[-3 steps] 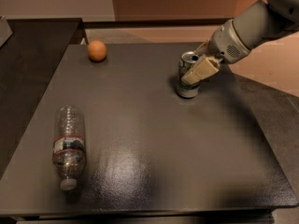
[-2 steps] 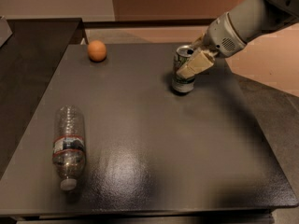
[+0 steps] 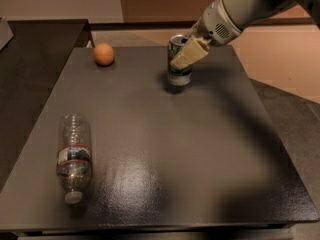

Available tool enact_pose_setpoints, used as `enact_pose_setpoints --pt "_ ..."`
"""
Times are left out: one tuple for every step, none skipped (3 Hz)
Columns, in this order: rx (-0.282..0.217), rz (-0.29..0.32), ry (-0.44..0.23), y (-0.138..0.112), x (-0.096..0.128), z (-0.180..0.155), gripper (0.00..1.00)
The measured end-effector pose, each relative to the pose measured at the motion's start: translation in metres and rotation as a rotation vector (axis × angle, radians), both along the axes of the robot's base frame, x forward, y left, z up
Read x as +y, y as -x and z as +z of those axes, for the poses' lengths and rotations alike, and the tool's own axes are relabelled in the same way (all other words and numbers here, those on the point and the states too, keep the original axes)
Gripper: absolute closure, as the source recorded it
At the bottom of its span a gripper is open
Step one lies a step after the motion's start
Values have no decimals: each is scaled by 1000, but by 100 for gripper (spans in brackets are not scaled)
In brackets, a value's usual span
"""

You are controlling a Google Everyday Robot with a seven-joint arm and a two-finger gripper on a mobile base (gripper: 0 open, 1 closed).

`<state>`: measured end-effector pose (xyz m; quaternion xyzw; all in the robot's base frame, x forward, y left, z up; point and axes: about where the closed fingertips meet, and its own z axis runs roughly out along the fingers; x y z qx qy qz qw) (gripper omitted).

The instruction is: Move 7up can near orange

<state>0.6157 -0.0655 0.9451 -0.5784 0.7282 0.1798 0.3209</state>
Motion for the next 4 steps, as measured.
enact_pose_setpoints --pt "6 -22 -20 -19 23 4 100" --pt "19 -35 -49 -43 51 5 100" --pt "34 -28 -59 -66 78 0 100" --pt "47 -10 -66 -86 104 -8 100"
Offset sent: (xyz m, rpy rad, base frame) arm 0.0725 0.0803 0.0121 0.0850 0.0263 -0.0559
